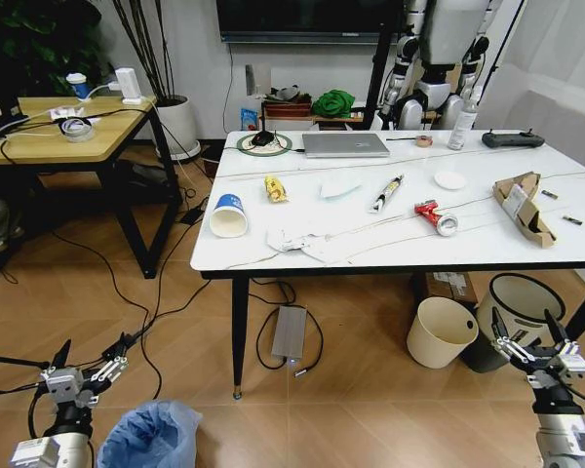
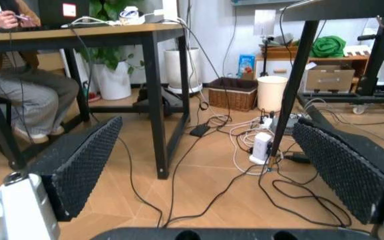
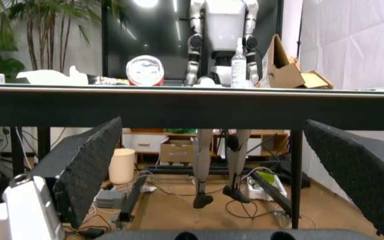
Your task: Pick up the trash bin and place the trash from the table into it.
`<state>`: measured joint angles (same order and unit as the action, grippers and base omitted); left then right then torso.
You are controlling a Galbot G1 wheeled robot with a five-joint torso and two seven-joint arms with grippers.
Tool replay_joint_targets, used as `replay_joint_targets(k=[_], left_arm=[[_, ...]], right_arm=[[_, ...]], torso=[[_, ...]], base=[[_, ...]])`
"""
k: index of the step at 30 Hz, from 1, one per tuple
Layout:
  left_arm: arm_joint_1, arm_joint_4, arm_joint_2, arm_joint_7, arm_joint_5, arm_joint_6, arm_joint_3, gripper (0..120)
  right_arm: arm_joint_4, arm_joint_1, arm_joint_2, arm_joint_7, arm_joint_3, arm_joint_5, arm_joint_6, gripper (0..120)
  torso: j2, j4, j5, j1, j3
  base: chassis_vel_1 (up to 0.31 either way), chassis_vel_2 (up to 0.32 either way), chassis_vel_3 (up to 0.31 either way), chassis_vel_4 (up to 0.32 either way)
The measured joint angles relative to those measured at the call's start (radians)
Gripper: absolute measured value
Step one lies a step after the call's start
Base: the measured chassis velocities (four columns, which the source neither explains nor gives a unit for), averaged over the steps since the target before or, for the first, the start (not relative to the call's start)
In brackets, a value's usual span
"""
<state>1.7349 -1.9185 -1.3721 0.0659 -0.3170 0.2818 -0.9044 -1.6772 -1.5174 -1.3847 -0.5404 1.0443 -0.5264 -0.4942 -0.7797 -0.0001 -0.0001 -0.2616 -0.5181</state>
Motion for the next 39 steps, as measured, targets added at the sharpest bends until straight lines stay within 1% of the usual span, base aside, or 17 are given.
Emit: replay_joint_targets(k=[10,21,26,33,39], left_arm=[[-0.016,0.013,-0.008,0.006,0.01,0.015,-0.008,100],[-0.019,0.039,-0.007,0.003,-0.011,0.012,0.002,100],[-0.02,0.061,-0.002,-0.023,0.051,0.015,-0.006,100],[-0.012,0.053,0.002,-0.049,0.06,0.038,0.006,100],[-0.001,0.044,0.001,-0.047,0.049,0.031,0.004,100]], right_arm=[[0.001,0.002,-0.002,0.001,-0.001,0.005,0.001,100],[0.002,0.001,-0.009,0.001,0.0,0.006,0.0,100],[0.005,0.001,-0.01,0.0,0.001,0.006,-0.004,100],[0.005,0.001,-0.01,0.0,0.002,0.005,-0.006,100],[0.002,0.002,-0.012,0.0,0.001,0.005,-0.005,100]], torso=[[0.046,0.0,0.0,0.019,0.027],[0.089,0.0,-0.0001,0.037,0.051],[0.114,0.0,-0.0001,0.047,0.067],[0.147,-0.0002,0.0,0.06,0.086],[0.17,0.0,0.0,0.069,0.101]], base=[[0.0,0.0,0.0,0.0],[0.0,0.0,0.0,0.0],[0.0,0.0,0.0,0.0],[0.0,0.0,0.0,0.0],[0.0,0.0,0.0,0.0]])
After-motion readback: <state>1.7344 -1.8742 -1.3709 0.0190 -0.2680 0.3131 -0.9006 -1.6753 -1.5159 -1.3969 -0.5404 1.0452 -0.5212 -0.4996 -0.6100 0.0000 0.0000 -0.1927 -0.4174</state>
